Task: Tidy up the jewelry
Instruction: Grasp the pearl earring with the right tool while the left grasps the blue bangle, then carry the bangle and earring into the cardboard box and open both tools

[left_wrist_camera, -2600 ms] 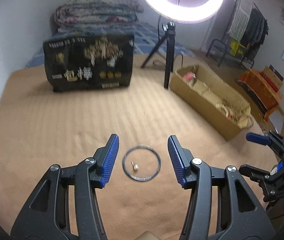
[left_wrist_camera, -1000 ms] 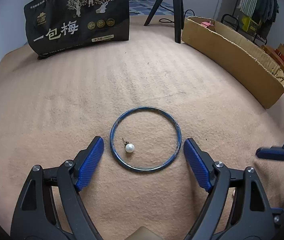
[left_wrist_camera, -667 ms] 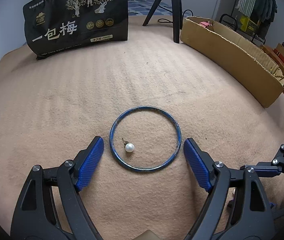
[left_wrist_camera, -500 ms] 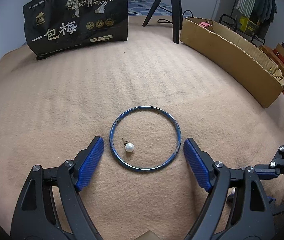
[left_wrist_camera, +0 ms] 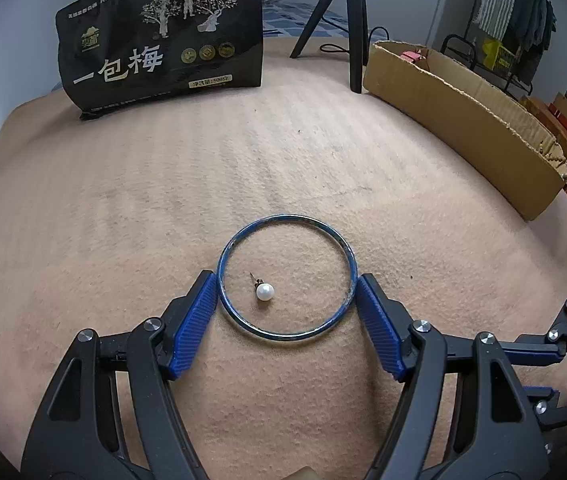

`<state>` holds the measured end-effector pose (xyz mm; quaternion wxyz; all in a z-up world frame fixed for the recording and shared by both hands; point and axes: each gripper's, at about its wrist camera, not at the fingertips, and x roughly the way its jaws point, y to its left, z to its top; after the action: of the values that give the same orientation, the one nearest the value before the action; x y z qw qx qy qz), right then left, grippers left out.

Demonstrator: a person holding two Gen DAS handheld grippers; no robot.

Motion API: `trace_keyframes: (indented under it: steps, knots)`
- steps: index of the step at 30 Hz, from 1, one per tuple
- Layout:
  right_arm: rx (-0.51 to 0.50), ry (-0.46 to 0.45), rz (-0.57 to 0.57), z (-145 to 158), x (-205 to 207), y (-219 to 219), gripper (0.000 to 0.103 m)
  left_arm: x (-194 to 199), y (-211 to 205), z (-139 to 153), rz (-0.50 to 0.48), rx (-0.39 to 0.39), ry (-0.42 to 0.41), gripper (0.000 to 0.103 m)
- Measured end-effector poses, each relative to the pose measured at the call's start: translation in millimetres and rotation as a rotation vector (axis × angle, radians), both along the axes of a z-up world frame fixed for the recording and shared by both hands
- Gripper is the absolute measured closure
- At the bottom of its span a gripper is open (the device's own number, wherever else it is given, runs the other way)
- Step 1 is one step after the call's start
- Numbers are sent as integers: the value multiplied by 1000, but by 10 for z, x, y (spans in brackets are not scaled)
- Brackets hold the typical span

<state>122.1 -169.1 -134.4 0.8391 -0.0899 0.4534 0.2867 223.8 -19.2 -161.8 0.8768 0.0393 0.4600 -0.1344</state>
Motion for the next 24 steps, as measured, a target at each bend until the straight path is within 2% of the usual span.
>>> trace_keyframes:
  steps: [13,24]
  knots:
    - [31,-26,-47,135,35,-157,86,-54,16,246,19,-23,-53,30]
    - [77,-112,-122,566,199,-492,86,43,-234,648,-16,-37,-125,30]
